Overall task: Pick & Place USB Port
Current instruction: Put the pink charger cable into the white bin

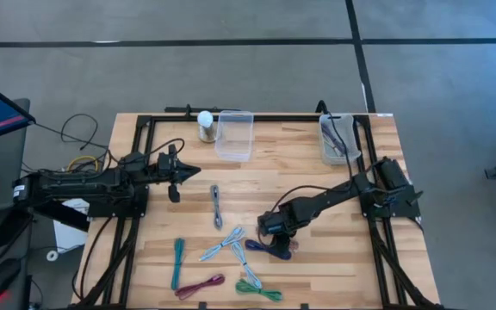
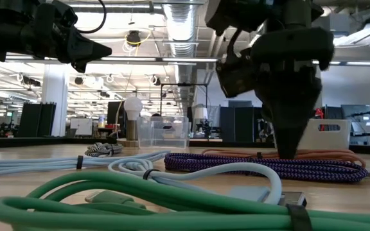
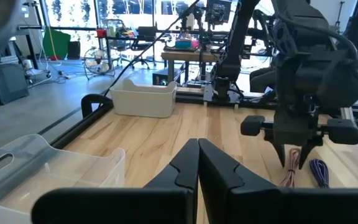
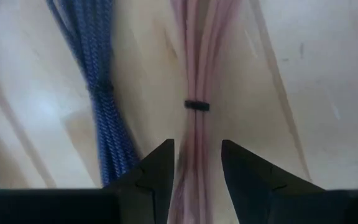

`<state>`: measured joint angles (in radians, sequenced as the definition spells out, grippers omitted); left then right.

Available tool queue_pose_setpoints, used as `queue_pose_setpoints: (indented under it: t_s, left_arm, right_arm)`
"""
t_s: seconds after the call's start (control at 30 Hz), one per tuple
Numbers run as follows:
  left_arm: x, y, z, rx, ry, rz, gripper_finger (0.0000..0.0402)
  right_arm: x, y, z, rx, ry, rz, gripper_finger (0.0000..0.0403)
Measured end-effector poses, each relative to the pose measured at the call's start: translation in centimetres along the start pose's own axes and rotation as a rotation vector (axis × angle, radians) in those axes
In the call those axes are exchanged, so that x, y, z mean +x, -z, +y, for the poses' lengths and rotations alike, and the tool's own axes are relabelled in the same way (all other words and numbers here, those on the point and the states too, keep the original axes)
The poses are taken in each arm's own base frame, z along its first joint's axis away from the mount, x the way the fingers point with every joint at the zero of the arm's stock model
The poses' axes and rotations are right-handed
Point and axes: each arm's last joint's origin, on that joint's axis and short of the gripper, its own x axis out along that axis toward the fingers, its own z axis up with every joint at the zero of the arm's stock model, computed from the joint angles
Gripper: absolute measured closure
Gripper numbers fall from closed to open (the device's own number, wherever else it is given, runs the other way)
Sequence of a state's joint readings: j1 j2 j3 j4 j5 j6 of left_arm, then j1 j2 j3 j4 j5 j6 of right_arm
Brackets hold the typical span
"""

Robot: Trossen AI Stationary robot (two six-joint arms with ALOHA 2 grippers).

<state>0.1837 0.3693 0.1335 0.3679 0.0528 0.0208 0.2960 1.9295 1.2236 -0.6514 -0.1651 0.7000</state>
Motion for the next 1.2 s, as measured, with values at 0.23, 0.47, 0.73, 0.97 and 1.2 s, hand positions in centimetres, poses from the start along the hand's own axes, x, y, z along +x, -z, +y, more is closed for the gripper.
queue_pose_setpoints:
  t_s: [0.23, 0.47, 0.73, 0.97, 1.2]
  left_arm:
    - [0.0, 0.0, 0.0, 0.0, 0.0, 0.0, 0.0392]
    - [0.0, 0.0, 0.0, 0.0, 0.0, 0.0, 0.0392]
    - [0.0, 0.0, 0.0, 0.0, 0.0, 0.0, 0.0392]
    - [0.0, 0.0, 0.0, 0.0, 0.0, 0.0, 0.0392]
    - [0.0, 0.0, 0.0, 0.0, 0.0, 0.0, 0.0392]
  right_arm:
    - [0.6, 0.0, 0.2, -0.016, -0.012, 0.016, 0.0307]
    - [0.3, 0.0, 0.4, -0.073, -0.027, 0.0, 0.0389]
    - [0.1, -0.1, 0.3, -0.101, -0.022, 0.007, 0.0388]
    - [-1.5, -1.2, 0.4, -0.177, -0.009, 0.015, 0.0391]
    - [-4.8, -1.9, -0.5, -0.213, 0.072, -0.053, 0.0398]
